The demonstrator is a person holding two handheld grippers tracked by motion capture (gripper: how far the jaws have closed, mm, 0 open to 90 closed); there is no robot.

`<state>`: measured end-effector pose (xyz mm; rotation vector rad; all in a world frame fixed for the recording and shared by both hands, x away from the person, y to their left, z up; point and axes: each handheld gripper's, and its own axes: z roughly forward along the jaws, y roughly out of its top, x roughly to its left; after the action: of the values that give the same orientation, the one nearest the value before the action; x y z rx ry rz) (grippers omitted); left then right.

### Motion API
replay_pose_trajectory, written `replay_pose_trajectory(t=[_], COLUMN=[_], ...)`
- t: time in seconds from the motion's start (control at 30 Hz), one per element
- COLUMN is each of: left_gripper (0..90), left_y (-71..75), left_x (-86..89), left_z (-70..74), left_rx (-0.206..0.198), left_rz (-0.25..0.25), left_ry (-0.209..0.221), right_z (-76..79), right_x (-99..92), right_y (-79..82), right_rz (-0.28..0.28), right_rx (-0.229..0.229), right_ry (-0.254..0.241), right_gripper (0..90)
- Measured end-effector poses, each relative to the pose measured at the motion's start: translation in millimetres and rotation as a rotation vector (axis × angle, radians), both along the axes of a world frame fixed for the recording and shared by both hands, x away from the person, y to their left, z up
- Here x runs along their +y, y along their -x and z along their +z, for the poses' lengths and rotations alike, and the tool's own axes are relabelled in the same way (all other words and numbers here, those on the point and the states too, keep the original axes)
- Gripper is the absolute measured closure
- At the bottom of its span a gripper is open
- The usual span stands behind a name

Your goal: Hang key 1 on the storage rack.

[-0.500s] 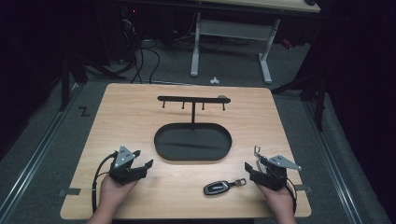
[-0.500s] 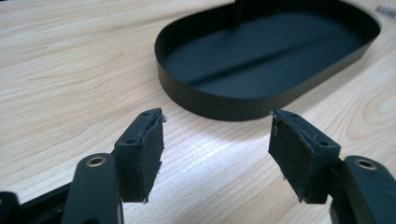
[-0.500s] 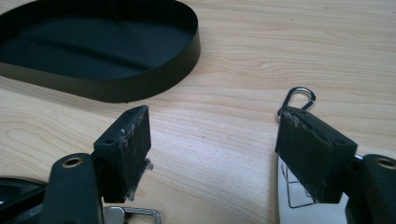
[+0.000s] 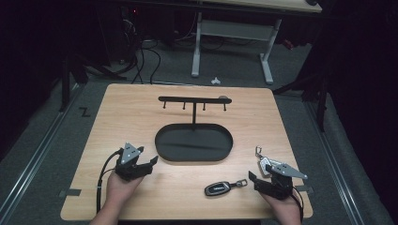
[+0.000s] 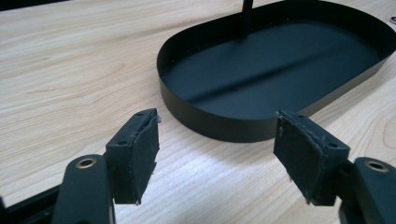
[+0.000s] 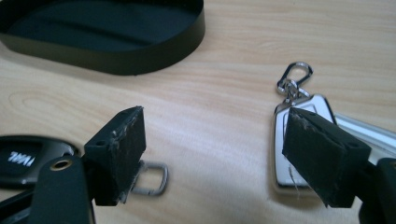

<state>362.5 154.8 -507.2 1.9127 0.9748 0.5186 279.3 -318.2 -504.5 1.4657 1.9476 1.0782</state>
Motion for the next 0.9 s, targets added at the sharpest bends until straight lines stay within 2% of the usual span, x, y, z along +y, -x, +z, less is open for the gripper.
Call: replay_pose_trajectory(t=[0.23,0.3,0.33,0.47,0.6,0.9], left_gripper=[31.8,31.8,31.8,32.0,32.3,32.3], left_y=[-6.5,-8.5,-9.1,-10.6,-9.4,-8.2], left_x=[-9.9,-12.5,-12.9,-13.9,-14.2,-9.2], left_z=[1.0,1.2,1.1,1.4,2.3,1.7], left_rx=[-0.007,-0.001,0.001,0.003,0.007,0.018], left_rz=[-0.019,-0.030,-0.032,-0.033,-0.036,-0.026], left_ry=[0.000,0.009,0.006,0.009,0.009,0.016], right_z=[-3.2,-6.0,-6.8,-8.7,-10.4,-14.7], right_x=[0.4,2.6,3.8,8.5,14.6,24.1], right_y=[11.9,15.3,16.4,19.2,19.5,14.1], right_rz=[0.029,0.047,0.049,0.069,0.110,0.133], right_rx=[0.029,0.054,0.064,0.100,0.121,0.127], right_ry=[0.020,0.036,0.037,0.048,0.079,0.105], right_gripper=[19.6,21.8,24.2,47.3,58.1,58.3])
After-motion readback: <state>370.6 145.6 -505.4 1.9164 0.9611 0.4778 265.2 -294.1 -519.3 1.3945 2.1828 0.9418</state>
